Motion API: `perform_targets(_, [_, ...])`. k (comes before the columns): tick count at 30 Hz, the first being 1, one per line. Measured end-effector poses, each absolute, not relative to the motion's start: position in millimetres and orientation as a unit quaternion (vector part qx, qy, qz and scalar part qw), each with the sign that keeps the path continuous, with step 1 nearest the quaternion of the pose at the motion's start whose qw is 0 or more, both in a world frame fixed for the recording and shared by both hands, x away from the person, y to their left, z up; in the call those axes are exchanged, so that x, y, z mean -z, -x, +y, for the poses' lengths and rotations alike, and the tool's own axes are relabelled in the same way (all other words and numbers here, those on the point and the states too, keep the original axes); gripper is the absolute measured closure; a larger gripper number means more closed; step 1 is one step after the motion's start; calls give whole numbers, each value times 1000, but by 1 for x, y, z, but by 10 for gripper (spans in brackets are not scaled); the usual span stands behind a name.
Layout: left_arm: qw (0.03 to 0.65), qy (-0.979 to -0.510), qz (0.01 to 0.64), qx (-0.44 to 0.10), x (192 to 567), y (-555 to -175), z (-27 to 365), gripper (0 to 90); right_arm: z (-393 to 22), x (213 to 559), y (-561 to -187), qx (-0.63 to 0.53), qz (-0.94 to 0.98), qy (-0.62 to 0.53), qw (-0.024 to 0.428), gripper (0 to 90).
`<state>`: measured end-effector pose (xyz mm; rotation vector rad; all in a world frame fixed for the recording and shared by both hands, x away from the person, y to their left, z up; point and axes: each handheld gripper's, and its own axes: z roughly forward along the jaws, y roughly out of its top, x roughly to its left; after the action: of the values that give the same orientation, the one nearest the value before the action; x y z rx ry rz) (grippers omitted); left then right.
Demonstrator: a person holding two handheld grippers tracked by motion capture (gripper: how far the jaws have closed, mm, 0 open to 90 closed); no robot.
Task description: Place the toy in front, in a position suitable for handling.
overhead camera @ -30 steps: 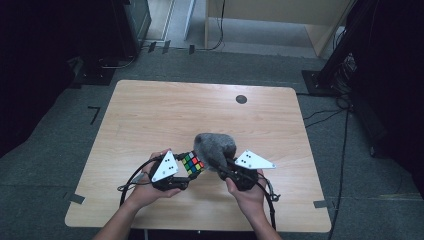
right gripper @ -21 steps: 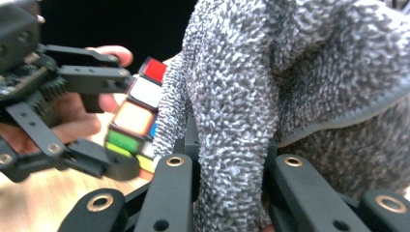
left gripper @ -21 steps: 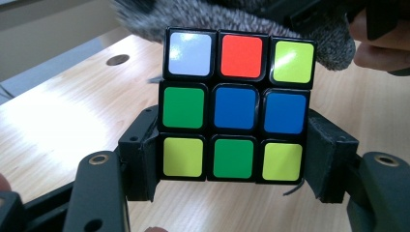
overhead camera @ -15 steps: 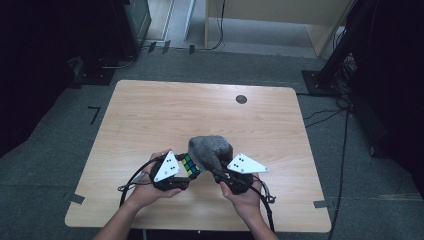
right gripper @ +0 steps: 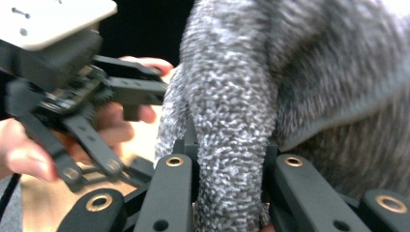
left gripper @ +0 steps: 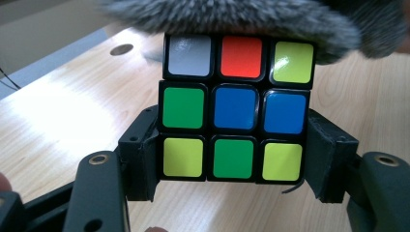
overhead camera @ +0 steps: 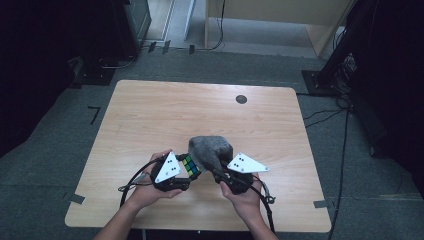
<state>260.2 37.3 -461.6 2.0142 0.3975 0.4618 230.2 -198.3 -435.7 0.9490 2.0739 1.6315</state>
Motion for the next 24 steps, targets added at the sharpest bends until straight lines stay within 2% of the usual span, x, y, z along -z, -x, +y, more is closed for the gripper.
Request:
perform_targets(3, [515, -821, 163, -184, 457, -260, 42, 341, -206, 438, -235, -589, 716, -345, 148, 769])
perform_targets(8, [534, -810, 167, -174, 452, -262, 49, 341, -220, 444, -242, -576, 706, -379, 161, 777])
perform_targets(16, [514, -822, 163, -184, 456, -260, 42, 341, -200, 432, -227, -588, 721, -326, 169, 785])
perform_targets(24, [534, -809, 173, -174, 451, -263, 49, 341, -214, 438, -235, -572, 716, -355, 184, 791])
